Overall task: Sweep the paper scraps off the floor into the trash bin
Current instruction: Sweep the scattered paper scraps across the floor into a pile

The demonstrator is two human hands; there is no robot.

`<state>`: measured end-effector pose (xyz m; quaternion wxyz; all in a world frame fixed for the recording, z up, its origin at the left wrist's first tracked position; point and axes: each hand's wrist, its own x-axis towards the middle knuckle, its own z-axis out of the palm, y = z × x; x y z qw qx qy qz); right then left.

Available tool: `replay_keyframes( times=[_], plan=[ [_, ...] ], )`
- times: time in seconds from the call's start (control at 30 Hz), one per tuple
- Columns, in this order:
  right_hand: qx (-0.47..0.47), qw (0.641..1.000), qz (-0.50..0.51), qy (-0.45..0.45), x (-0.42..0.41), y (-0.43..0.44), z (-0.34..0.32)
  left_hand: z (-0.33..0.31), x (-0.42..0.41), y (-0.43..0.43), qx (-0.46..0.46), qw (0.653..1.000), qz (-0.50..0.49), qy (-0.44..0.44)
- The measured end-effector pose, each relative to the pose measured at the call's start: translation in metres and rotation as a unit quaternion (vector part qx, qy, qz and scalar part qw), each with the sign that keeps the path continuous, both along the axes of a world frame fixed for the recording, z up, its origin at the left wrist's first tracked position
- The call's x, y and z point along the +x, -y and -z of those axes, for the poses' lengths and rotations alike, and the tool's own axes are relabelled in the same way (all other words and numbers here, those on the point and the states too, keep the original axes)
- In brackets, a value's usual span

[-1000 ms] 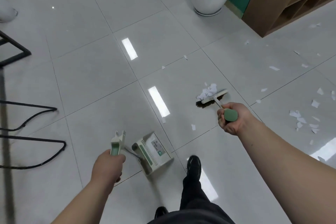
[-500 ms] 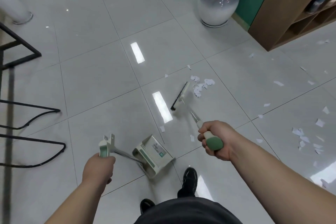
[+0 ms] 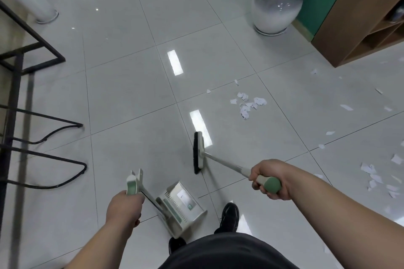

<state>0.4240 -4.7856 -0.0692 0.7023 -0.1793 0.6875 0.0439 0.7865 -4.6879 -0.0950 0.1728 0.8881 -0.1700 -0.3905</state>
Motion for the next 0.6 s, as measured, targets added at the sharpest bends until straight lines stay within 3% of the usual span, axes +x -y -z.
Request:
replay_keyframes(
  times=[0.37,0.6],
  plan=[
    [-0.146,0.974,-0.152,-0.080,-0.063,0.030,-0.009,0.000,-0.037,0.031,-0.031,0.999,0.020,-0.013],
    [-0.156,0.964,-0.205,-0.063,-0.104,0.026,-0.038,-0.005,-0.052,0.053,-0.041,0.998,0.043,-0.016]
  ],
)
